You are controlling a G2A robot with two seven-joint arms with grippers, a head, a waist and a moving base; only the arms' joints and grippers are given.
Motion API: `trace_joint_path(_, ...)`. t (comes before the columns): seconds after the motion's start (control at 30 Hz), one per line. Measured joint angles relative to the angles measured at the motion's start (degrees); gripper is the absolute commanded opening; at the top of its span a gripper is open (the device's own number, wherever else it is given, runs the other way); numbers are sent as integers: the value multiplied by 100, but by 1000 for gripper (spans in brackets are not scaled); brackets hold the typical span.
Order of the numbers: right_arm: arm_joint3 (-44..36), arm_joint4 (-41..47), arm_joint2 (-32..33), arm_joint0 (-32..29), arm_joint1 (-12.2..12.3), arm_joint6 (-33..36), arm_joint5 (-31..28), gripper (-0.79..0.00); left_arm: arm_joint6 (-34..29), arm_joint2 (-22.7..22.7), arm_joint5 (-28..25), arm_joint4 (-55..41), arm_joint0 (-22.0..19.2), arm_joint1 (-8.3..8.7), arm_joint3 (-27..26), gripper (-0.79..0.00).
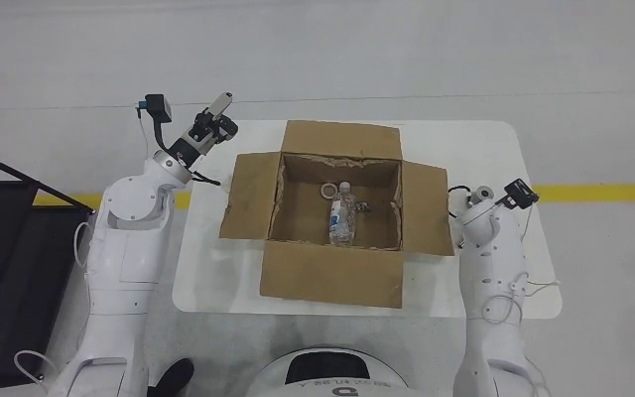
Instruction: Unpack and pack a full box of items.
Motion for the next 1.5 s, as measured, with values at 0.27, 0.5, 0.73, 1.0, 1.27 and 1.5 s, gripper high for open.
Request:
trace_joint_path(0.27,-1,34,-38,-21,8,62,-55,-785,0,0,0,0,0,0,0,0)
trace_joint_path(0.5,-4,88,65,-44,32,96,-13,-785,0,0,0,0,0,0,0,0)
trace_joint_path(0.73,-800,787,445,-465,24,-153,-29,-785,0,0,0,0,0,0,0,0)
trace_joint_path(1.0,-1858,2311,989,-1256,-41,-878,-593,-785,0,0,0,0,0,0,0,0)
trace_joint_path(1.27,-2646,4355,1478,-1916,-148,-1587,-1594,-785,0,0,0,0,0,0,0,0)
trace_joint_path(1.5,-3329,6143,1674,-2582,-231,-1704,-2814,-785,0,0,0,0,0,0,0,0)
